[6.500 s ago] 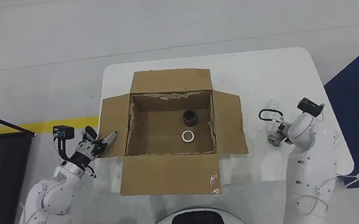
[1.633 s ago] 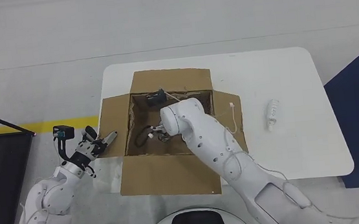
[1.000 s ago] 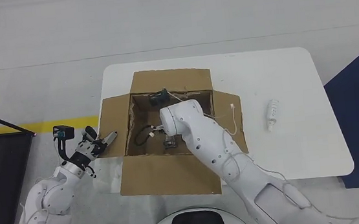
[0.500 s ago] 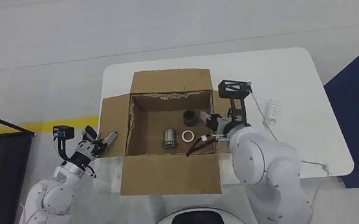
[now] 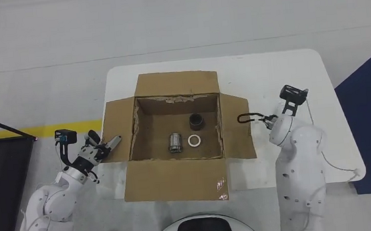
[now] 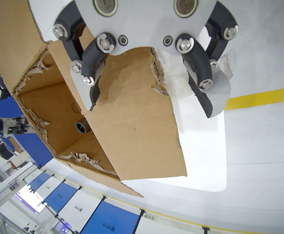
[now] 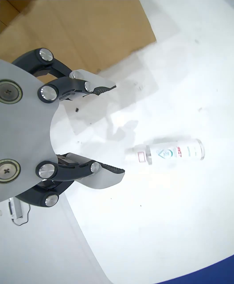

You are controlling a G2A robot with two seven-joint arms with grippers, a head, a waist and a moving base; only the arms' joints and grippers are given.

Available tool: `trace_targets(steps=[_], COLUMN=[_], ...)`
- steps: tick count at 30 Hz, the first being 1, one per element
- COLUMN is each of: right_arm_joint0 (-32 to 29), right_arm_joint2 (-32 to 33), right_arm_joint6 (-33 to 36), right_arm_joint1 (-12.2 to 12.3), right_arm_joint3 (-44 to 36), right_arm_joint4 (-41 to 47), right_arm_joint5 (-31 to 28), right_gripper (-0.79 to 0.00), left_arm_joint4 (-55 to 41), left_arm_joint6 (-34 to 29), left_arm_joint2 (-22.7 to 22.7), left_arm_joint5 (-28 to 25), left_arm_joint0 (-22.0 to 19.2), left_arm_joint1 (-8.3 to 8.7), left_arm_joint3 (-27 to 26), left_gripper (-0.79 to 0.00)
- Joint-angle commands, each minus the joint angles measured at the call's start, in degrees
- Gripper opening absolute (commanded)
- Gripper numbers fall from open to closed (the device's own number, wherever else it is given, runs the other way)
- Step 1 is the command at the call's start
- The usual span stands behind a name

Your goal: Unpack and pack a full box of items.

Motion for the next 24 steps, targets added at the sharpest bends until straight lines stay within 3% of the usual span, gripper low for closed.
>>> trace_targets(steps=[1,3,7,11,14,15,16,23,24], right_arm_joint0=[3.7,6.6,10.2,13.9,15.8,16.3,16.8,19.7,20.3], right_arm_joint2=[1.7,3.3,5.6,8.2,10.8,11.5,12.1,15.6,15.9], right_arm_joint6=[0.4,0.3,-0.4,-1.4,-2.6,-2.8,-3.0,-5.1,-5.4], right_arm_joint1=[-0.3,-0.6,-0.9,-1.0,-0.9,-0.8,-0.6,0.2,0.3], right_arm_joint3=[5.2,8.7,14.1,19.8,22.7,23.7,24.7,32.2,33.4], right_arm_joint4=[-1.1,-1.9,-3.2,-4.7,-4.6,-4.3,-4.5,-1.7,-1.6], right_arm_joint5=[-0.3,-0.3,0.4,1.4,2.6,2.6,2.4,1.3,1.2], right_gripper=[-0.246,-0.299,-0.292,-0.397,-0.394,-0.314,-0.305,-0.336,-0.379], left_arm_joint4=[0.0,0.0,0.0,0.0,0.0,0.0,0.0,0.0,0.0], left_arm_joint6=[0.0,0.0,0.0,0.0,0.0,0.0,0.0,0.0,0.0], left_arm_joint2=[0.0,0.0,0.0,0.0,0.0,0.0,0.0,0.0,0.0], left_arm_joint5=[0.0,0.0,0.0,0.0,0.0,0.0,0.0,0.0,0.0], left_arm_joint0=[0.0,0.0,0.0,0.0,0.0,0.0,0.0,0.0,0.0], left_arm_joint1=[0.0,0.0,0.0,0.0,0.0,0.0,0.0,0.0,0.0], left_arm_joint3=[0.0,0.0,0.0,0.0,0.0,0.0,0.0,0.0,0.0], left_gripper=[0.0,0.0,0.0,0.0,0.0,0.0,0.0,0.0,0.0])
